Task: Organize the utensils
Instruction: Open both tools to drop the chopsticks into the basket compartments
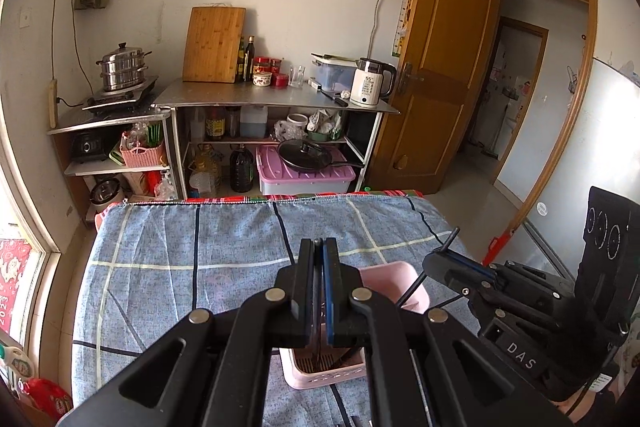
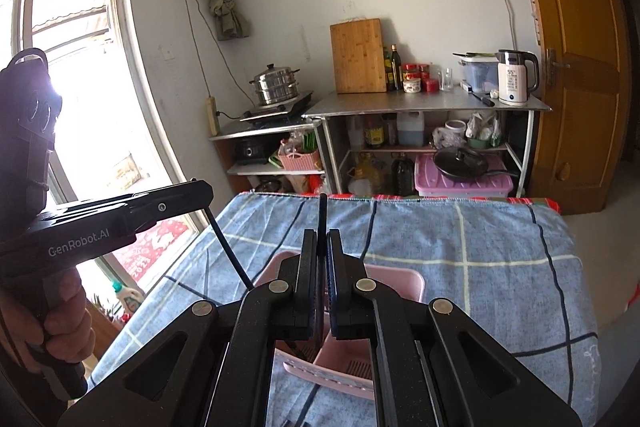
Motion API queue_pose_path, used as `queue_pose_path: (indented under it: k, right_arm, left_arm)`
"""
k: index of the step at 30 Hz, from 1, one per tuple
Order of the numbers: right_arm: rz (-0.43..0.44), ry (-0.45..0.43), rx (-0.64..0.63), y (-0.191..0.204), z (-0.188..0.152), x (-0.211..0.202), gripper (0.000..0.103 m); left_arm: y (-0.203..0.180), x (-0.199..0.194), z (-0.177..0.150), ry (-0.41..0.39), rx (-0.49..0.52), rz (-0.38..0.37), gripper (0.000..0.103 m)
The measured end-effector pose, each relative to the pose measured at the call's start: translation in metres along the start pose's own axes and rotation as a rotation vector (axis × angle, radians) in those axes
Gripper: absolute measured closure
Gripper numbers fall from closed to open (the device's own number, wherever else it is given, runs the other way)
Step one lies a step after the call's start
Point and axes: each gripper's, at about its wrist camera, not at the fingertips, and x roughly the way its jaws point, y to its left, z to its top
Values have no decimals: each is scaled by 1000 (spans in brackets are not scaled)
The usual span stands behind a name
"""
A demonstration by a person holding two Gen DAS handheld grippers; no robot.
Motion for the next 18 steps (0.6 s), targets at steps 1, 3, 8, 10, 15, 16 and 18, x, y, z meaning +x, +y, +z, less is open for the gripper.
queue_pose_path:
  k: [1, 3, 8, 10, 15, 16, 18]
  right_arm:
    - [-1, 8, 2, -2, -1, 2, 99]
    - [-1, 19, 9, -3, -1, 4, 99]
    - [-10, 26, 20, -9, -2, 0, 96]
    - [-18, 16, 14, -10, -1, -6, 93]
    - [-35, -13, 1, -8, -1, -27, 89]
    - [-40, -18, -5, -7, -2, -31, 89]
    - [-52, -27, -19, -5, -6, -41, 89]
  left_arm:
    - [1, 2, -2, 7, -5, 2, 98]
    - [5, 5, -4, 12, -12, 15, 98]
    - [9, 3, -7, -1, -22, 23, 92]
    - [10, -2, -8, -19, -19, 29, 76]
    - [7, -25, -12, -75, -11, 49, 67]
    - [7, -29, -14, -86, -7, 51, 66]
    - [4, -39, -18, -103, -1, 56, 66]
